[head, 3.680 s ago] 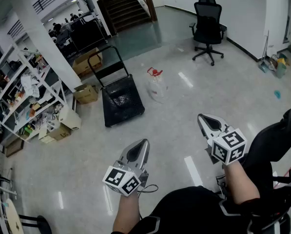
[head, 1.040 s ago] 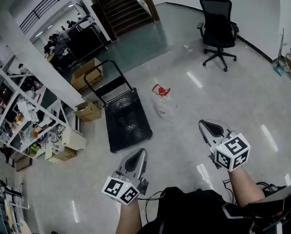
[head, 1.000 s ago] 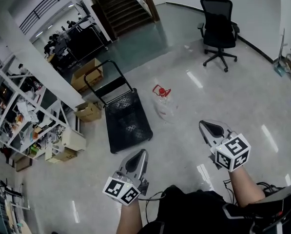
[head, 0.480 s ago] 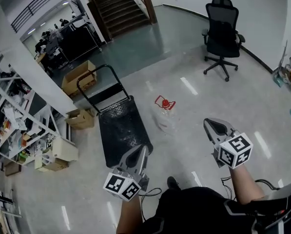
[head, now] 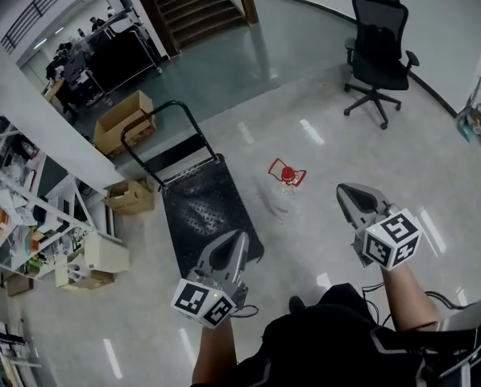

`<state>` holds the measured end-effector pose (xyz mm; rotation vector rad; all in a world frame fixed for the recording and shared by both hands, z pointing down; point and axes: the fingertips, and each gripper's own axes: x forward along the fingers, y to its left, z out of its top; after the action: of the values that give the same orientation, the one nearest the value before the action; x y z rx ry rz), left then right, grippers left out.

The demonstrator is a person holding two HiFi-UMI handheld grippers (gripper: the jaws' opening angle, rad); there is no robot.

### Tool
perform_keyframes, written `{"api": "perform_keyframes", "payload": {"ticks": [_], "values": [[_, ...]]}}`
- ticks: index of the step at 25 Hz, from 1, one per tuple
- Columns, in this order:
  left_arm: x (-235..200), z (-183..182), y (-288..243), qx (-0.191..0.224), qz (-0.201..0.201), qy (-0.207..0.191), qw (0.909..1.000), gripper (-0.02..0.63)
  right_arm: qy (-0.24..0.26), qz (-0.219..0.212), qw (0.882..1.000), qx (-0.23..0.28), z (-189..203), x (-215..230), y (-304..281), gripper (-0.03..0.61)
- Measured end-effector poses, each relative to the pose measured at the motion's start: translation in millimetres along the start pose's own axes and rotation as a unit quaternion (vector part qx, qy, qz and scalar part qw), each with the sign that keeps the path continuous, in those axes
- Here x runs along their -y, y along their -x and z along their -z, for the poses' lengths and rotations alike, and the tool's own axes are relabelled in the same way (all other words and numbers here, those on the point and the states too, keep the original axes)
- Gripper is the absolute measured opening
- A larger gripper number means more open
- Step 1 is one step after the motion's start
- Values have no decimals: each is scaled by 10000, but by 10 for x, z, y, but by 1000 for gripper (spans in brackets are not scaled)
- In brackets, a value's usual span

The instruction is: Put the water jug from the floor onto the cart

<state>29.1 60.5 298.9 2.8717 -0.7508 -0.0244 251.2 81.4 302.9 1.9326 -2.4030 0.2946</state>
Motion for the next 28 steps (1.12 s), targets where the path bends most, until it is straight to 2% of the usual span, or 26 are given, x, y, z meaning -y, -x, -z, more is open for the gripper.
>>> {"api": "perform_keyframes", "payload": {"ticks": [3, 8, 15, 20, 28], "values": [[-192, -11, -160, 21, 27, 63, 10000, -8, 75, -80, 9999, -73, -23, 34, -301, -6], [-656, -22, -536, -105, -155, 142, 9997, -8, 45, -278, 9995, -126, -73, 229, -917, -6], [-1383, -137, -1317, -164, -616, 52, 9980, -8, 43, -687, 9976, -93, -193, 797, -2023, -6], [-1837, -275, -1927, -238, -926, 5, 9954, -8, 2, -933, 9956, 15, -448, 1286, -2703, -6], [-2207, -378, -2665, -298, -1076, 29, 9937, -8, -39, -1076, 9942, 13, -654, 1865, -3385, -6]]}}
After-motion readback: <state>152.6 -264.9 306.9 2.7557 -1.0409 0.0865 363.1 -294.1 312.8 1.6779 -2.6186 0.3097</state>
